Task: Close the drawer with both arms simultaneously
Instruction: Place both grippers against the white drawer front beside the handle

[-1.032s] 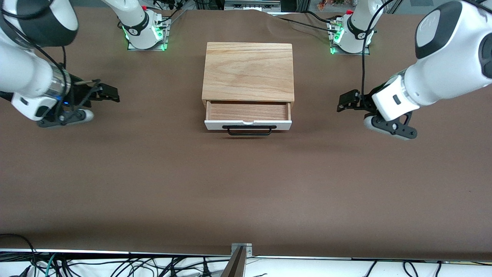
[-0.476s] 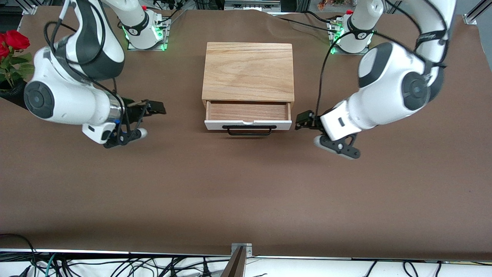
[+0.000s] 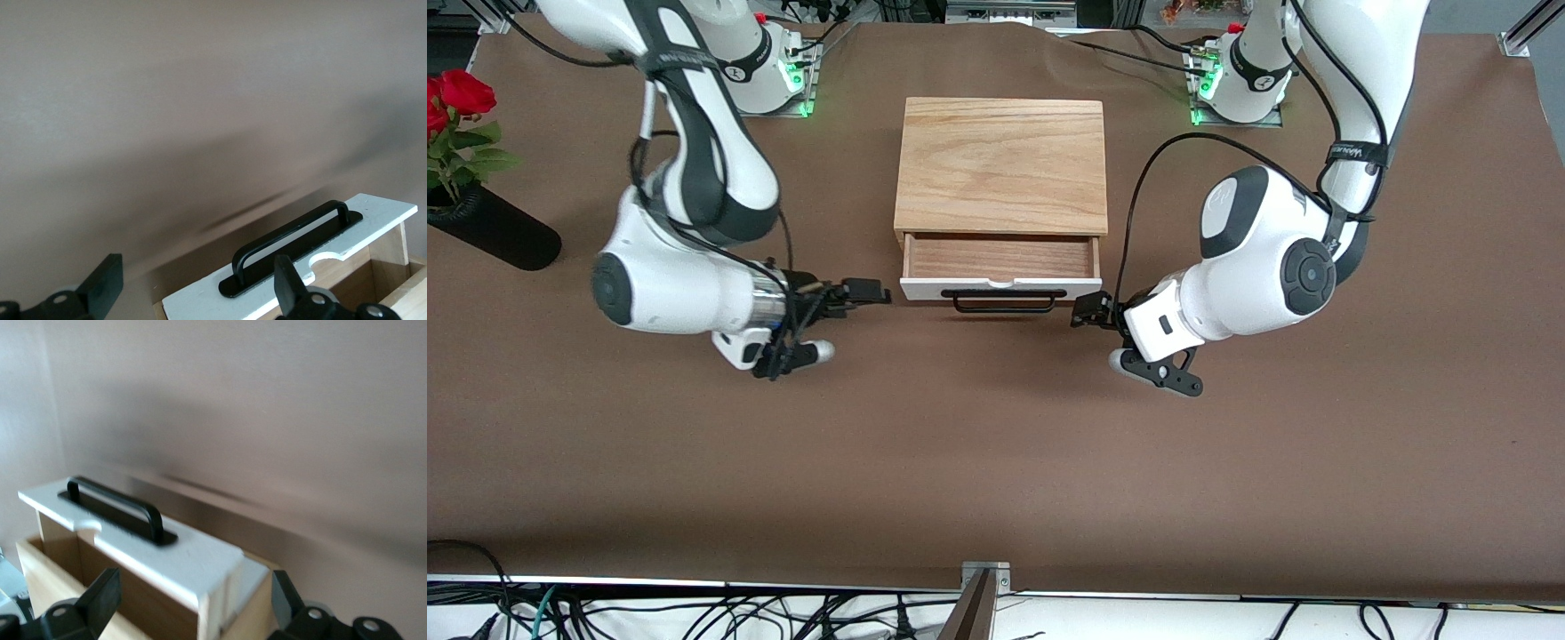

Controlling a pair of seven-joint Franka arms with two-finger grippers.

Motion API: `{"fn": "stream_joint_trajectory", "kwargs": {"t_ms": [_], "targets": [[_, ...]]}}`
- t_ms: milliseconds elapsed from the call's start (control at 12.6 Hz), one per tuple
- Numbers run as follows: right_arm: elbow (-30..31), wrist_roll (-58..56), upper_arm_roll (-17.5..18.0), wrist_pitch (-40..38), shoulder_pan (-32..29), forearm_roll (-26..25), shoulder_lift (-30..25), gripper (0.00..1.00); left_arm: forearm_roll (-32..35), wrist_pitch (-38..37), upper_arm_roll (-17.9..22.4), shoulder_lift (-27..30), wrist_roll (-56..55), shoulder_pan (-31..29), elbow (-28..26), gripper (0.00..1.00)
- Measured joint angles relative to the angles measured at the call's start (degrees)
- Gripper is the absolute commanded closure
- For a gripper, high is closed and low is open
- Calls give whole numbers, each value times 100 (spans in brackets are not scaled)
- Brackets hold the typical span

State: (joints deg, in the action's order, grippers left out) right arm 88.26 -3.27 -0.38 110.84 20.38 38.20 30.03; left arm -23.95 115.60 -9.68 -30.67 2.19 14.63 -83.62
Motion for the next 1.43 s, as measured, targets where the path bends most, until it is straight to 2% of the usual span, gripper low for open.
{"fn": "stream_joint_trajectory", "kwargs": {"t_ms": [238, 476, 873, 1429], "targets": [[-9, -260, 18, 858, 347, 609, 488, 0, -193, 2, 1, -49, 392, -29, 6, 0], [-25, -342, 19, 1006, 475, 1014, 703, 0, -219, 4, -8, -227, 859, -18, 7, 0], [27, -361, 22, 811, 533, 1044, 711, 0, -303, 17, -30, -550, 1381, 121, 5, 0], [29, -675, -150, -69, 448, 1043, 710, 0, -304, 49, -35, -667, 1409, 271, 6, 0]]}}
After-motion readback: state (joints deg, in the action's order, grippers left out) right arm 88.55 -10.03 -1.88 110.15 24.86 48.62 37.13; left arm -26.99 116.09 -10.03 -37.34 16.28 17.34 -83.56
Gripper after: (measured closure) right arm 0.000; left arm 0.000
